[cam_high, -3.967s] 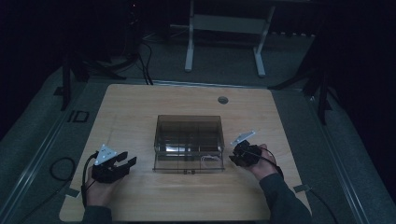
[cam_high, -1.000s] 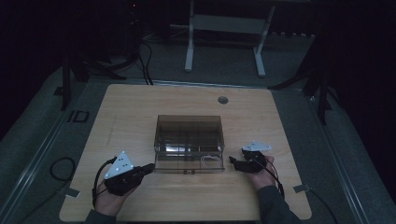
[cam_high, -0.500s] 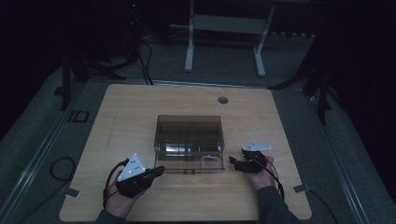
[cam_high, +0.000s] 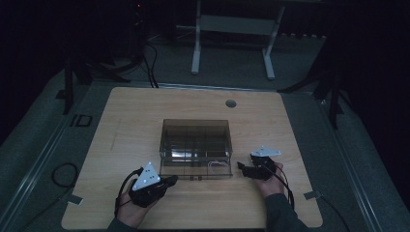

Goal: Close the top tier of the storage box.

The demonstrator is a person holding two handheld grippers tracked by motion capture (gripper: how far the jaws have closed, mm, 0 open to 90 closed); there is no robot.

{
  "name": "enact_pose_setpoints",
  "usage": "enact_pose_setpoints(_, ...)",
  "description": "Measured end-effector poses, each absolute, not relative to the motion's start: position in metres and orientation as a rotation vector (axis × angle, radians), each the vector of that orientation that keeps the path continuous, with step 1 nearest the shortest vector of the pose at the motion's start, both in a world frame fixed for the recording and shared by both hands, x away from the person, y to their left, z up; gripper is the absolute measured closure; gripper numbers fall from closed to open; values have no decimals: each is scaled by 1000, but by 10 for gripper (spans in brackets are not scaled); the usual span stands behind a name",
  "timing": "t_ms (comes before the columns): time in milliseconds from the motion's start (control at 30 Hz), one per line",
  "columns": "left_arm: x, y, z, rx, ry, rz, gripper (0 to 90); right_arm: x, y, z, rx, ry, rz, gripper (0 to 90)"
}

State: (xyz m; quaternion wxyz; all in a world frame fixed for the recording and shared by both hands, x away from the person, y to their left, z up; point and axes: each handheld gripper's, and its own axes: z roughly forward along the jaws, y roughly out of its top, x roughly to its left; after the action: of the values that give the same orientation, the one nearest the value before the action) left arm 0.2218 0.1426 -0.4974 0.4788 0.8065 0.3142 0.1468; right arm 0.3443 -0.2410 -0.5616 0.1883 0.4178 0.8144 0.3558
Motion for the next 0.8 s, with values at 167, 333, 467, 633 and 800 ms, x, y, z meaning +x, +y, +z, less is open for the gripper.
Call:
enact_pose_setpoints(167, 222, 137, -501, 1976, 760, 356, 900, 344, -241, -562, 1176, 2290, 1000, 312)
enact_pose_setpoints(333, 222, 130, -504, 1991, 748, 358, 900, 344, -241, -562, 1183, 2284, 999, 312)
enact_pose_setpoints(467, 223, 124, -506, 2003, 737, 357, 900, 344, -241, -562, 1187, 2281, 997, 312)
enact_pose_setpoints(633, 224, 120, -508, 2012, 734, 357, 900, 343, -240, -562, 1190, 2278, 996, 313)
enact_pose_setpoints(800, 225, 116, -511, 2017, 735, 361, 900, 343, -240, -562, 1193, 2276, 996, 313)
